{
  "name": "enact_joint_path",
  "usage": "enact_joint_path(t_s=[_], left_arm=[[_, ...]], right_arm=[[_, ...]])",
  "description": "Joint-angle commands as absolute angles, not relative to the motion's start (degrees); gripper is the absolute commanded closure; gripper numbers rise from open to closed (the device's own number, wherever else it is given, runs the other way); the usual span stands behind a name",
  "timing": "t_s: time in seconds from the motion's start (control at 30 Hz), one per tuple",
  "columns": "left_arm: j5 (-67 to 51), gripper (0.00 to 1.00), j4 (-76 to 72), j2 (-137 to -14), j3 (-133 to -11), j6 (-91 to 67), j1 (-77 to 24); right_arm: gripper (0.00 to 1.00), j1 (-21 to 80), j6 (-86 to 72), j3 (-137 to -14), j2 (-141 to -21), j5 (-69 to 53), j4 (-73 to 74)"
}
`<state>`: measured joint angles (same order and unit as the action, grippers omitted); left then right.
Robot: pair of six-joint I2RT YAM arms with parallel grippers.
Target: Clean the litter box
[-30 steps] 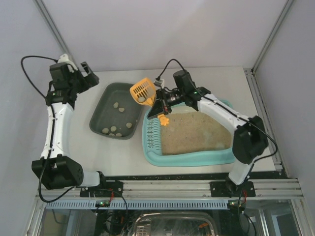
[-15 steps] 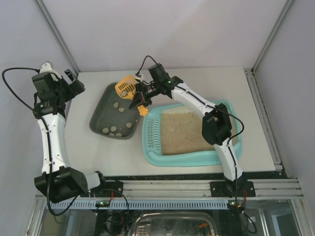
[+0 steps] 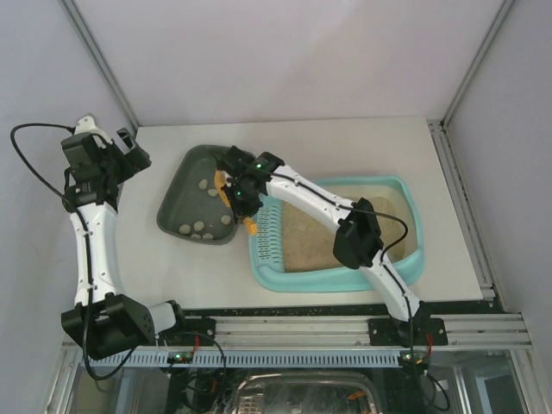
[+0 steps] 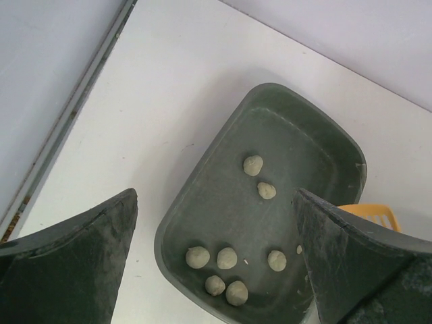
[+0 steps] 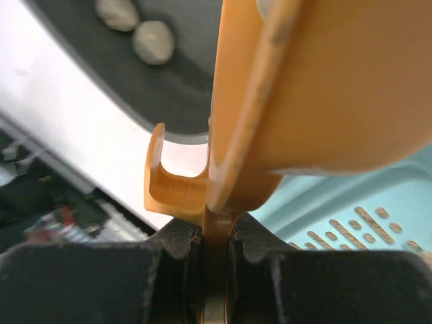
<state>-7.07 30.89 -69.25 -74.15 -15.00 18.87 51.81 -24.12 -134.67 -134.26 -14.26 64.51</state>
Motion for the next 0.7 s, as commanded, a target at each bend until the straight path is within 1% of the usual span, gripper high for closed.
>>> enact_joint_path(t_s=[0.0,0.07,0.17,0.43,0.5,0.57,0.67], left_arm=[[-6.18,0.00,27.04,-69.07,-72.31,-16.75,19.00],[-5.81,0.00,26.92,-69.25,-71.83,-16.98,19.07],[-5.75,0.00,26.45,-69.19,-70.39,-17.48,19.06],[-6.49,0.00,25.80,-69.26,-68.82,-17.86,18.14],[-6.95,0.00,25.70,-69.38,-68.93,-17.69,17.55],[-8.97,0.00,25.99,-69.80,-69.18,-17.30,16.78],[-12.68,0.00,26.47,-69.94,-69.34,-16.62,14.59]], right_arm=[[1.00,56.66,-15.07,-138.02,-134.65,9.49,68.55],[1.00,57.34,-13.56,-138.36,-135.56,15.11,69.09],[1.00,57.09,-12.81,-137.84,-135.79,18.69,68.95],[1.00,57.27,-11.70,-136.87,-135.46,23.28,68.84],[1.00,56.77,-12.59,-137.94,-135.12,21.13,69.27],[1.00,56.00,-13.06,-139.22,-133.75,15.27,69.09],[1.00,55.03,-13.19,-137.70,-127.32,8.66,66.87]])
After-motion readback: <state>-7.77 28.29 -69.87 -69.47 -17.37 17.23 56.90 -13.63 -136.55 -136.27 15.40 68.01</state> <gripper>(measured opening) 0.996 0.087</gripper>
